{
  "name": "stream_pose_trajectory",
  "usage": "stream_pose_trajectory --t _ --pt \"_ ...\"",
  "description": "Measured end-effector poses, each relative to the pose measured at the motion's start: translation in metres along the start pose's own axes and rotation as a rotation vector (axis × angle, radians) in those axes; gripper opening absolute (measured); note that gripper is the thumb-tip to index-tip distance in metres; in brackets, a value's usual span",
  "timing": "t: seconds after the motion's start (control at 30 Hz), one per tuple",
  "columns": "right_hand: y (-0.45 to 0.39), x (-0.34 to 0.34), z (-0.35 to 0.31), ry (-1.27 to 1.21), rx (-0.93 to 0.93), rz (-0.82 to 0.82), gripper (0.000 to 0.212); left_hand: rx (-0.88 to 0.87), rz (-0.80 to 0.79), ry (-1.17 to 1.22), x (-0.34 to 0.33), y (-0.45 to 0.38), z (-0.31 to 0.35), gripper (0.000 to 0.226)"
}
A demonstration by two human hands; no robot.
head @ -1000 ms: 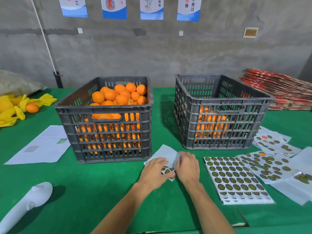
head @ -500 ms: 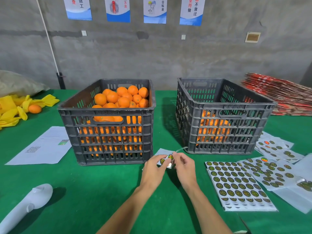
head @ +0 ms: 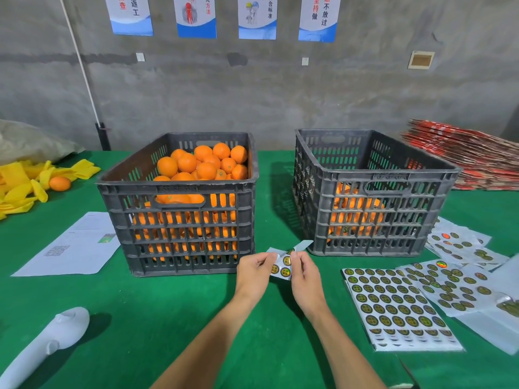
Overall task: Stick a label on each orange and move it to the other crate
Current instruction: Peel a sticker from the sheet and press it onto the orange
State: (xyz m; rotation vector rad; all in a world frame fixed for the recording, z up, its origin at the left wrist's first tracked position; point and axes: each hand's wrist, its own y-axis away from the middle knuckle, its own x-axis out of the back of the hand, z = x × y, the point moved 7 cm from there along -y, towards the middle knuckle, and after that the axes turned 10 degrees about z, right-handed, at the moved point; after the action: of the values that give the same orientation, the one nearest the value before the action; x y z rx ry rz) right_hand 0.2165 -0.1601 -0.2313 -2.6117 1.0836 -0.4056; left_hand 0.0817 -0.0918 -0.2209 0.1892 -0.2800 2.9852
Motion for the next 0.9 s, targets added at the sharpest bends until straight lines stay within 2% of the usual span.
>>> stream_pose_trajectory --t 0.13,0.27,0.37,0.47,0.53,0.73,0.83,0.9 --pt "-0.001 0.000 0.005 0.042 -0.039 0.024 0.030 0.007 0.016 0.019 0.003 -0.005 0.006 0.024" --pt "-0.002 0.018 0.012 0.197 -0.090 0.248 0.009 0.037 0.084 0.093 0.011 -0.005 0.011 0.020" --pt "-0.003 0.025 0.000 0.266 0.013 0.324 0.005 0.082 0.085 0.169 0.012 -0.005 0.011 0.010" --pt "0.000 0.017 -0.026 0.359 0.250 0.306 0.010 0.103 0.081 0.163 0.009 -0.004 0.015 0.009" --pt "0.003 0.010 -0.035 0.336 0.315 0.276 0.014 0.116 0.075 0.169 0.006 -0.003 0.017 0.010" --pt "0.002 0.006 -0.033 0.300 0.283 0.246 0.014 0.150 0.046 0.151 0.009 -0.006 0.018 0.011" --pt "0.002 0.004 -0.031 0.190 0.222 0.197 0.003 0.183 -0.026 0.175 0.010 -0.007 0.019 0.011" --pt "0.001 0.004 -0.031 0.171 0.204 0.187 0.008 0.149 -0.075 0.122 0.010 -0.007 0.027 0.013"
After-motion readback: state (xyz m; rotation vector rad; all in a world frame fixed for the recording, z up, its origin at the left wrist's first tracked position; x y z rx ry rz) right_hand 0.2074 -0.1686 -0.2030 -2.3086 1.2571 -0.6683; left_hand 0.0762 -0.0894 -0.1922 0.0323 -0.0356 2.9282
